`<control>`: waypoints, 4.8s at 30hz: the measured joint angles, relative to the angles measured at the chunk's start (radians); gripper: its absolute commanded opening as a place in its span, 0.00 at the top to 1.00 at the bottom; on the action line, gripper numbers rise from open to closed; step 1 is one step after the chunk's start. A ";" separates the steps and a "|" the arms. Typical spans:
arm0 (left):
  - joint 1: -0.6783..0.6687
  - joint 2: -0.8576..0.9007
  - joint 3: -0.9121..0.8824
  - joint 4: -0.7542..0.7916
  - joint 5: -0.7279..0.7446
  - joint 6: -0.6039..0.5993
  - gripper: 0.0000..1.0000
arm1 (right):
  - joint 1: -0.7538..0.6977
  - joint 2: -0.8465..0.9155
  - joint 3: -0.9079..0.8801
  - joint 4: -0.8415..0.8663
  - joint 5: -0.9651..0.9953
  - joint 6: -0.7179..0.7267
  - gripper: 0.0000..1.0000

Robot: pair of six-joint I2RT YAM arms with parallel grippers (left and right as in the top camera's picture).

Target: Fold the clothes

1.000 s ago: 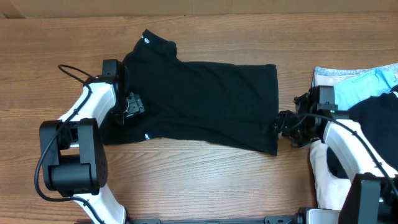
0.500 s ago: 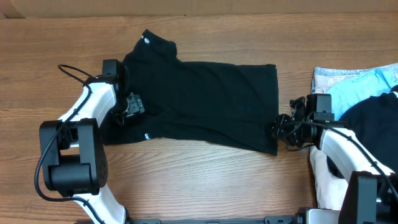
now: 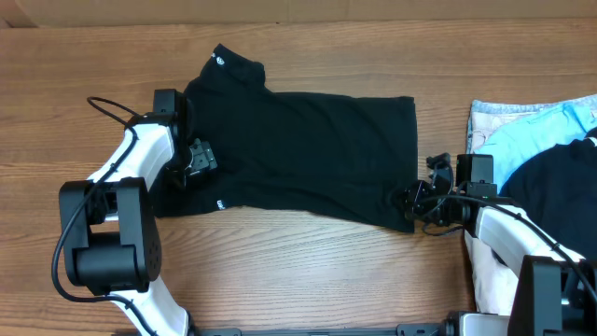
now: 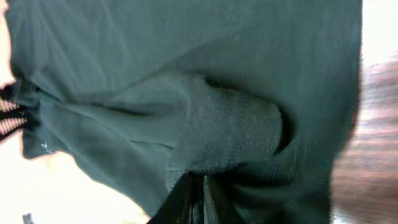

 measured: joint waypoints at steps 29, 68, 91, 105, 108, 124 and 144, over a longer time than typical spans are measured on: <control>0.000 0.000 0.001 0.000 0.000 0.000 0.11 | 0.000 -0.262 0.242 -0.693 0.121 0.109 0.96; 0.000 0.000 0.001 0.012 0.003 0.000 0.10 | 0.000 0.002 0.235 -0.230 0.302 0.255 0.92; 0.000 0.000 0.006 0.006 0.007 0.003 0.00 | 0.000 0.002 0.235 -0.289 0.392 0.224 0.53; 0.000 -0.101 0.166 -0.068 0.011 0.083 0.00 | 0.000 0.002 0.235 -0.429 0.284 0.054 0.49; 0.000 -0.110 0.175 -0.043 0.035 0.178 0.00 | 0.000 0.002 0.235 -0.430 0.264 0.026 0.47; -0.011 -0.001 0.175 -0.101 0.288 0.439 0.10 | 0.000 0.002 0.235 -0.419 0.099 -0.156 0.45; -0.011 0.105 0.338 -0.105 0.304 0.196 0.96 | 0.000 0.002 0.235 -0.485 0.219 -0.067 0.60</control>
